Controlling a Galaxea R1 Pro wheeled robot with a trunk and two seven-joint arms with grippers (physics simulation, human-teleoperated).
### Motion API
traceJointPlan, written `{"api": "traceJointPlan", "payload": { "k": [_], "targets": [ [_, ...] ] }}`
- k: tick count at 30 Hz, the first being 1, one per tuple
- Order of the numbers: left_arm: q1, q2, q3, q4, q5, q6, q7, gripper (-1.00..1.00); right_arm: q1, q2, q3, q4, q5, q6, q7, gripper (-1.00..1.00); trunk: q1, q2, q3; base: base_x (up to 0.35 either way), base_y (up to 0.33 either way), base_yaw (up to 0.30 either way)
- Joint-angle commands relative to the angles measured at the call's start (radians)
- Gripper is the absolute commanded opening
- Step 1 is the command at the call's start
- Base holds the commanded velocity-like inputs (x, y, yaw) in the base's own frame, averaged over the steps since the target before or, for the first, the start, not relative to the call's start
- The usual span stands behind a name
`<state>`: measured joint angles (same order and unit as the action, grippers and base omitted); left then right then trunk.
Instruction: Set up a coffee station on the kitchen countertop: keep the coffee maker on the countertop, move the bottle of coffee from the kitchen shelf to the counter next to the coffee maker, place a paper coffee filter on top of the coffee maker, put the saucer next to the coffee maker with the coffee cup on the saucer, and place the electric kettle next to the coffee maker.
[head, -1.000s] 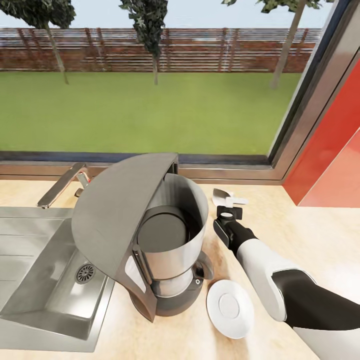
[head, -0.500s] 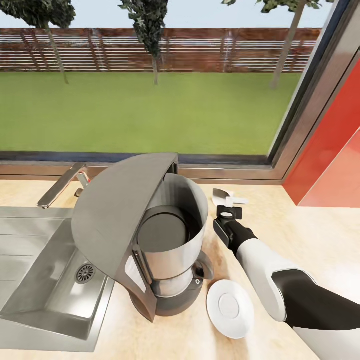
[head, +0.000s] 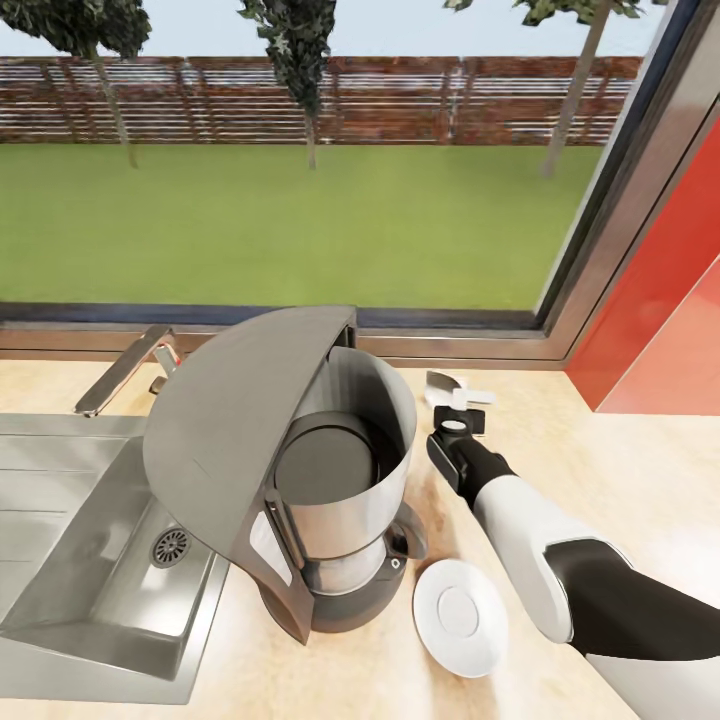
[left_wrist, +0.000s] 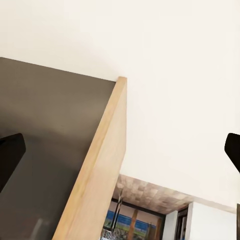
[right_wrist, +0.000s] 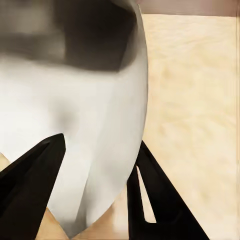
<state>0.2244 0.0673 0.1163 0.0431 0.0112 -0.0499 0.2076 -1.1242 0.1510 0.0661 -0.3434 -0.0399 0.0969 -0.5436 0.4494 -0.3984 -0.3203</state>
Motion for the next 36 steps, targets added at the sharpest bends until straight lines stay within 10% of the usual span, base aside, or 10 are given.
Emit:
{"api": "traceJointPlan", "payload": {
  "k": [1, 18, 36],
  "targets": [
    [0.000, 0.000, 0.007, 0.001, 0.001, -0.005, 0.001, 1.00, 0.000, -0.001, 0.007, -0.012, -0.005, 0.010, -0.006, -1.00, 0.001, -0.002, -0.001, 0.000, 0.000, 0.000],
    [-0.002, 0.000, 0.009, 0.000, 0.001, -0.004, 0.001, 1.00, 0.000, -0.003, 0.011, -0.314, 0.002, 0.224, -0.006, -1.00, 0.001, -0.002, -0.001, 0.000, 0.000, 0.000],
    [-0.005, 0.000, 0.010, -0.001, 0.001, -0.004, 0.001, 1.00, 0.000, -0.026, 0.012, -0.319, 0.002, 0.241, -0.007, -1.00, 0.001, -0.002, -0.001, -0.240, -0.135, 0.000]
  ]
}}
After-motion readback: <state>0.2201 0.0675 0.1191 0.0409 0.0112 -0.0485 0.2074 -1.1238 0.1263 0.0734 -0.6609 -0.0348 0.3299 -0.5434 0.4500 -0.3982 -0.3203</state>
